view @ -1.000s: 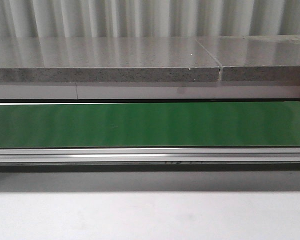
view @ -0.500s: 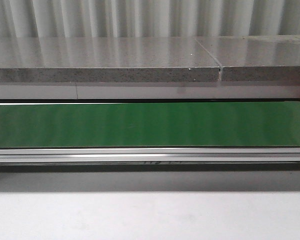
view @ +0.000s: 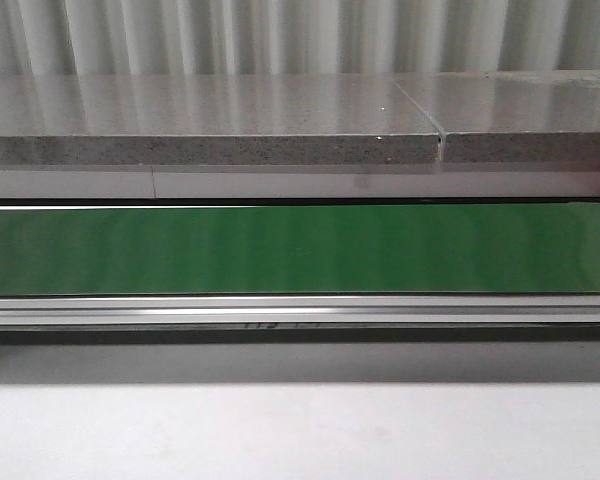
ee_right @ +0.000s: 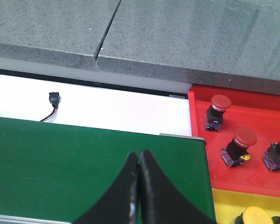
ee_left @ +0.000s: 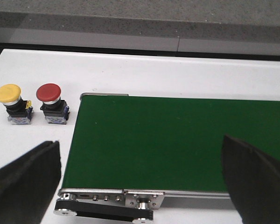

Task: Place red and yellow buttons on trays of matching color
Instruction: 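Raise the right gripper back above the conveyor, then move the left gripper to the last red button and close on it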

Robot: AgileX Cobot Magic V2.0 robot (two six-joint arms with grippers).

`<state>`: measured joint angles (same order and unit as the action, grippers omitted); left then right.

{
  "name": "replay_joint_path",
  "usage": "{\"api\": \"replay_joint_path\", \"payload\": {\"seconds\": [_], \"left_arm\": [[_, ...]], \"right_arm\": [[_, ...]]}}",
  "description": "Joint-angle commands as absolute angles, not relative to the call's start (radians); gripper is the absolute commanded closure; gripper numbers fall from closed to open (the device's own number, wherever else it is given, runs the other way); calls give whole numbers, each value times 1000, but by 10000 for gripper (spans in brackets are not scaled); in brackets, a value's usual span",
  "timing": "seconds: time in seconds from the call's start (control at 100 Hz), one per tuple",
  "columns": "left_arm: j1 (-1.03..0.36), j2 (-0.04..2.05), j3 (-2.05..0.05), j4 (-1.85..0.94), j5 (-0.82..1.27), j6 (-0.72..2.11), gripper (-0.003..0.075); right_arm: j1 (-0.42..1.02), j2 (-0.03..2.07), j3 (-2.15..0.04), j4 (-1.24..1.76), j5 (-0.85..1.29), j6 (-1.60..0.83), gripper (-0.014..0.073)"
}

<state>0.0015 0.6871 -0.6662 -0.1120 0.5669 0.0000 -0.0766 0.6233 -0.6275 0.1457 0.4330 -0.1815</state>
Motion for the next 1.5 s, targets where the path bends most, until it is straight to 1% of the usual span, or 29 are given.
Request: {"api": "replay_joint_path", "payload": {"seconds": [0.0, 0.31, 0.5, 0.7, 0.97, 1.2, 1.49], "left_arm": [[29, 751, -741, -114, 479, -46, 68], [212, 1082, -946, -160, 479, -69, 68], [269, 1280, -1046, -191, 481, -69, 68], [280, 1456, -1127, -191, 483, -69, 68], [280, 1631, -1211, -191, 450, -72, 68], [280, 1733, -1272, -189, 445, -89, 68], [282, 1810, -1282, -189, 384, -107, 68]], "right_arm": [[-76, 619, -652, 150, 360, -190, 662], [-76, 619, -652, 150, 359, -190, 662], [-76, 619, -652, 150, 359, -190, 662], [-76, 619, -652, 150, 359, -190, 662], [-76, 619, -652, 150, 359, -190, 662], [-76, 619, -652, 150, 359, -190, 662], [-76, 619, -652, 150, 358, -190, 662]]}}
